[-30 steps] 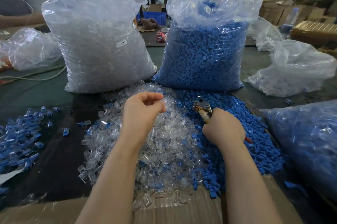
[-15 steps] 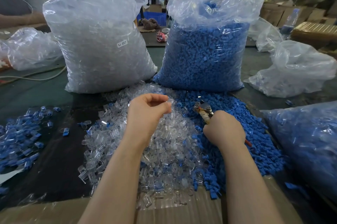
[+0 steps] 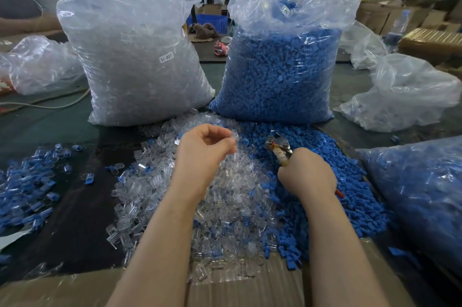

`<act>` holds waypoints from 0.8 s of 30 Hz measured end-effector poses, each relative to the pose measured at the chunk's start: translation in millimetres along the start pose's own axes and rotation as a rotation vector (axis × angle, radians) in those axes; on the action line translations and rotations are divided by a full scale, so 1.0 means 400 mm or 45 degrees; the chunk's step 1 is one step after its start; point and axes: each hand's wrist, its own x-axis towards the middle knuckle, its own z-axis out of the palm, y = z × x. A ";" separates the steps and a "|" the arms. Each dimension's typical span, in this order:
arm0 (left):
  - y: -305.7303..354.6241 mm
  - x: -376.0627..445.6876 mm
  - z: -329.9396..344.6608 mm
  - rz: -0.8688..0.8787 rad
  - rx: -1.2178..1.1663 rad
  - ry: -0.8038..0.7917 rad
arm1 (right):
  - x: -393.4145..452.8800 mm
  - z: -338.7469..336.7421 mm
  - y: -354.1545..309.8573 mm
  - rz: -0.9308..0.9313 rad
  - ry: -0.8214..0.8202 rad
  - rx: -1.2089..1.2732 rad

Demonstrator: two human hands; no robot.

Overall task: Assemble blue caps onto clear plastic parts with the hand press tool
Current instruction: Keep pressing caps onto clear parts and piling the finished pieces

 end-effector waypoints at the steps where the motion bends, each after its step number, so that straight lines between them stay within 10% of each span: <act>1: 0.001 -0.001 0.002 -0.003 -0.001 0.002 | 0.002 0.001 0.002 -0.013 0.010 0.008; 13: 0.016 -0.014 0.040 -0.071 -0.142 -0.115 | -0.015 -0.024 -0.041 -0.454 0.022 1.098; 24: 0.017 -0.012 0.050 -0.138 -0.398 -0.066 | -0.027 -0.017 -0.068 -0.573 0.026 1.102</act>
